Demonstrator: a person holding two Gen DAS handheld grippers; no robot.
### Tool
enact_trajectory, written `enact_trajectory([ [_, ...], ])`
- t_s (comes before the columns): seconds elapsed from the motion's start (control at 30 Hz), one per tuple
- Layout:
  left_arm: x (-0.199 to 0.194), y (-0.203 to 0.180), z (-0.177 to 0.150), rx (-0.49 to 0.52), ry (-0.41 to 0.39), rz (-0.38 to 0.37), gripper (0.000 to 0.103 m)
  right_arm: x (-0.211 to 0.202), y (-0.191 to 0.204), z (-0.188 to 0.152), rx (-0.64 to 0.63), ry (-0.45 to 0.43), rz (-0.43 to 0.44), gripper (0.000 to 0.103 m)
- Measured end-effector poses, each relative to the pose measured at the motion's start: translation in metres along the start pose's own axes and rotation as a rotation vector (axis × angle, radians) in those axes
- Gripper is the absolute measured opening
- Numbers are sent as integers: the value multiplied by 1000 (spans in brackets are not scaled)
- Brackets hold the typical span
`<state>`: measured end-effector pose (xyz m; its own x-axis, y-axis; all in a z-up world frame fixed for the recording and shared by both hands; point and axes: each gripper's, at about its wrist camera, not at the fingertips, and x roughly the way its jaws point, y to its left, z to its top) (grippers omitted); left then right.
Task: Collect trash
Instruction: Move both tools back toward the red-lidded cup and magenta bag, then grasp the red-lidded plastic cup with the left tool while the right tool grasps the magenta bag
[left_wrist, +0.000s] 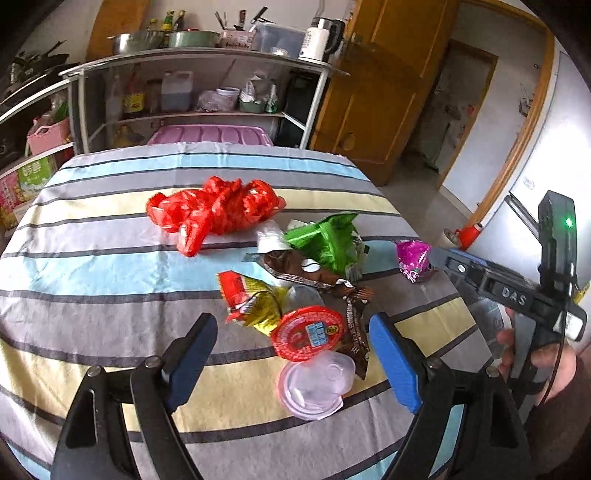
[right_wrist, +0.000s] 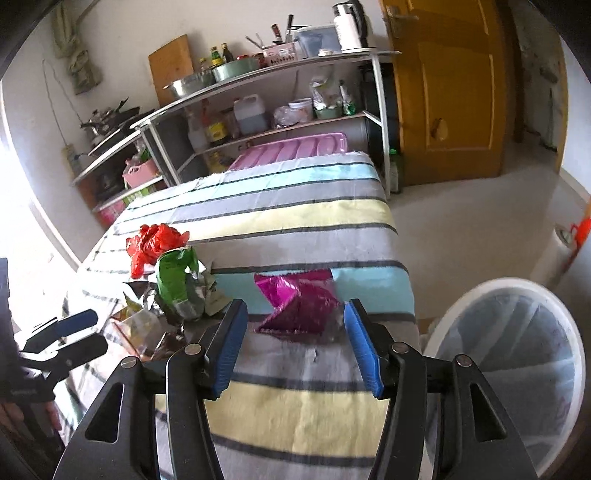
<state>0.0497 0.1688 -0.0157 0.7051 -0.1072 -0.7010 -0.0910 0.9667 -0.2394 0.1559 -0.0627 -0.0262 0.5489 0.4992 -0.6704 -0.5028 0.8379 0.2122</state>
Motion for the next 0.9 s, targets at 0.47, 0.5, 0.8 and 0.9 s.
enact_trajectory([
  [0.47,21,-8,-3,7,43,28,85,27,1,9,-19,52,-35,58],
  [0.5,21,-8,-3,8,44,32,84,28,0,9,-20,54,-41,58],
  [0.8,25,-7,-5,4,63,25,64,31,-2,8,-9,55,-58,58],
  [0.9,26,-6,-6,0,69,23,60,31,-3,7,6,58,-40,52],
])
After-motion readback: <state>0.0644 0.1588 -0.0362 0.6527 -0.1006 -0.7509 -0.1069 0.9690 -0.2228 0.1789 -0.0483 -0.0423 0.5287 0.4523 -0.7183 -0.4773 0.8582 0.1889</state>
